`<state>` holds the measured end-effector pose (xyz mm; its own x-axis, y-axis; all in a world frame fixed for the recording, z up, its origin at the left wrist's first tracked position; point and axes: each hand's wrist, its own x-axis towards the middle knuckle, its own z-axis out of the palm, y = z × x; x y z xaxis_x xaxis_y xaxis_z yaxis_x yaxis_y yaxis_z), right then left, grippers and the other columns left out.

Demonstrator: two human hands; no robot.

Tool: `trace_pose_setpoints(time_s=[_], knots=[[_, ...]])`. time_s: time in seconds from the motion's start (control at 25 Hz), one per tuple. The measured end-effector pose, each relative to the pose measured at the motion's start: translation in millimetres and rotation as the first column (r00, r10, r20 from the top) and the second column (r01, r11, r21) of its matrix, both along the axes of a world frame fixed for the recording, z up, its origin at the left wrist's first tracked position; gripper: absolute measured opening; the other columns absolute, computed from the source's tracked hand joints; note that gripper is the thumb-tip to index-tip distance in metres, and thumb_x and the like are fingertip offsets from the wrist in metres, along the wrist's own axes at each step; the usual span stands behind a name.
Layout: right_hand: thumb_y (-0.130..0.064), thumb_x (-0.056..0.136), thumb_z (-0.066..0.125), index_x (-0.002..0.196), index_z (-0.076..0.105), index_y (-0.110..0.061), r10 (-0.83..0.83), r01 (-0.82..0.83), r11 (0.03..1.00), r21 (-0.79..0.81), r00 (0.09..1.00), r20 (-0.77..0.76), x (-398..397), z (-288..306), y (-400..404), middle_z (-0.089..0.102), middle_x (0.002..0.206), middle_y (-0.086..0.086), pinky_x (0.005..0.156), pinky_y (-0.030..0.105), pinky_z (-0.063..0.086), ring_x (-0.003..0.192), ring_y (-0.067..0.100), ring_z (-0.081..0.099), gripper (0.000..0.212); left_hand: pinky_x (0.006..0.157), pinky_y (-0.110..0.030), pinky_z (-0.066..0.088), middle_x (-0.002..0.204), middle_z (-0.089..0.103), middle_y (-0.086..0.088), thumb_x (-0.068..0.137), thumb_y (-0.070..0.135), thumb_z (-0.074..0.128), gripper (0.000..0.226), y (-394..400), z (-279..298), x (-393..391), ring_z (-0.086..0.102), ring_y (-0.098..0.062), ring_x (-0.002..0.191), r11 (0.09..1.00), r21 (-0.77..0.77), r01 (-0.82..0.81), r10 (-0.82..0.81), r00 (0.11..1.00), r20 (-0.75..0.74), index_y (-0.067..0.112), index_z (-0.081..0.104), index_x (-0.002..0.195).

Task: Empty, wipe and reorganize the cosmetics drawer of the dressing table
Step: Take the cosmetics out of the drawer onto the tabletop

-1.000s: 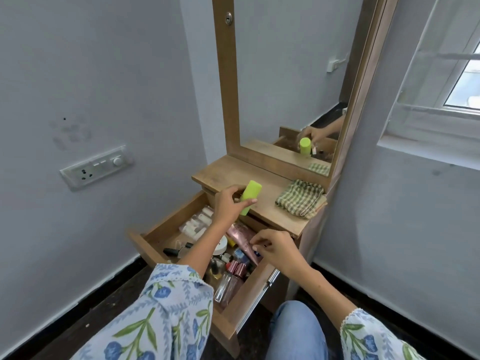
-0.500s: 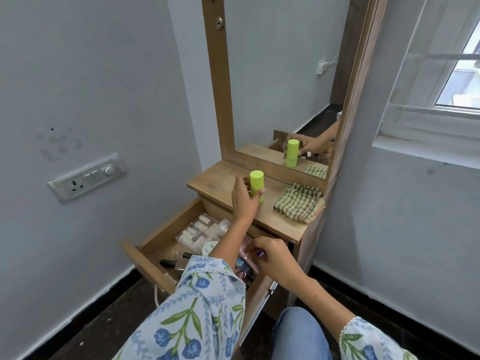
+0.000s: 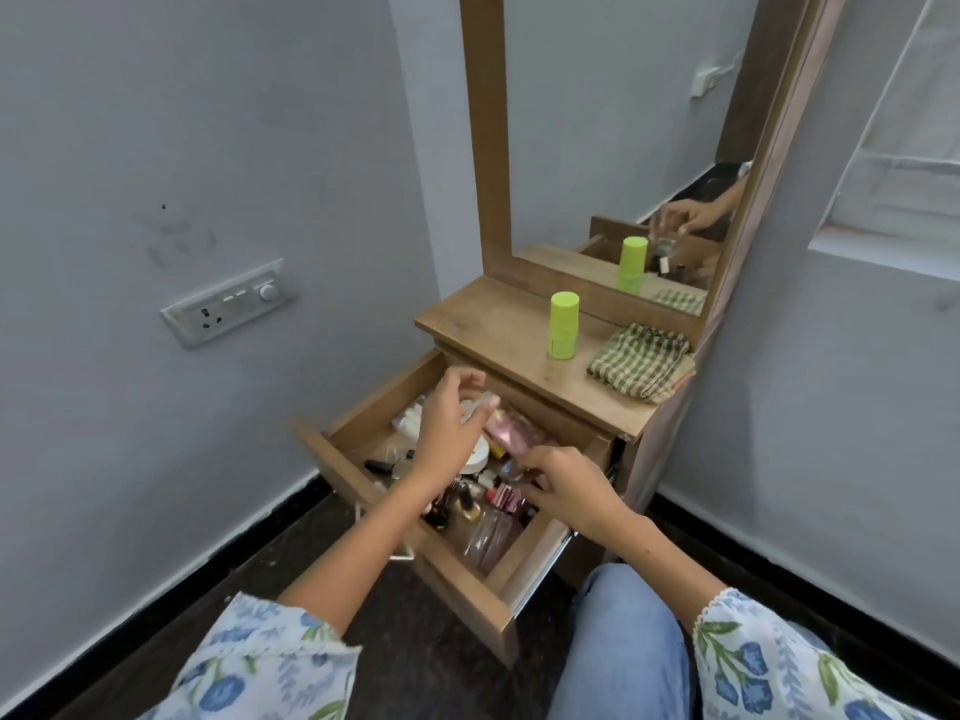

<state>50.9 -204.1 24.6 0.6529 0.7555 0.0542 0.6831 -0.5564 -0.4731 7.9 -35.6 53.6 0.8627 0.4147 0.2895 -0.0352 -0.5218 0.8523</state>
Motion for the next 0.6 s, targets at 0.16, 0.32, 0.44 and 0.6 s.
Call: trace_pose_setpoints(time_s=[0.16,0.32,0.44,0.6], knots=[[-0.041,0.084,0.066,0.112,0.060,-0.018,-0.020,0.041,0.948,-0.316,0.997,0.068,-11,0,22,0.065,0.105,0.002,0.068,0.032,0.048,0.098,0.023,0.061,0.037,0.087,-0.019,0.048,0.105,0.063,0.008,0.088,0.013,0.064,0.018,-1,-14,-41,0.058,0.000,0.099,0.997,0.057,0.060,-0.054,0.993,-0.101,0.020,0.060,0.104],[-0.033,0.083,0.068,0.107,0.058,-0.012,-0.044,0.079,0.873,-0.481,0.995,0.084,-15,-1,41,0.064,0.104,0.005,0.065,0.030,0.043,0.091,0.023,0.063,0.033,0.087,-0.011,0.043,0.099,0.064,0.012,0.085,0.006,0.064,0.019,-12,-20,-51,0.057,0.003,0.097,0.977,0.172,0.126,-0.105,0.987,-0.124,0.019,0.064,0.098],[-0.020,0.087,0.064,0.112,0.055,-0.010,-0.080,0.103,0.885,-0.454,0.994,0.070,-12,-4,46,0.063,0.110,0.008,0.067,0.030,0.043,0.098,0.025,0.063,0.029,0.087,-0.006,0.040,0.101,0.065,0.010,0.085,0.005,0.064,0.020,-11,-23,-58,0.057,0.004,0.098,0.975,0.199,0.098,-0.078,0.991,-0.107,0.017,0.066,0.101],[-0.017,0.076,0.074,0.113,0.051,-0.009,-0.138,0.109,0.951,-0.289,0.987,-0.080,-13,-5,43,0.059,0.108,0.010,0.068,0.030,0.044,0.093,0.025,0.058,0.044,0.085,-0.006,0.041,0.098,0.063,0.018,0.082,0.005,0.067,0.024,-9,-21,-67,0.054,0.012,0.097,0.978,0.196,0.067,-0.047,0.994,-0.102,0.021,0.065,0.101]])
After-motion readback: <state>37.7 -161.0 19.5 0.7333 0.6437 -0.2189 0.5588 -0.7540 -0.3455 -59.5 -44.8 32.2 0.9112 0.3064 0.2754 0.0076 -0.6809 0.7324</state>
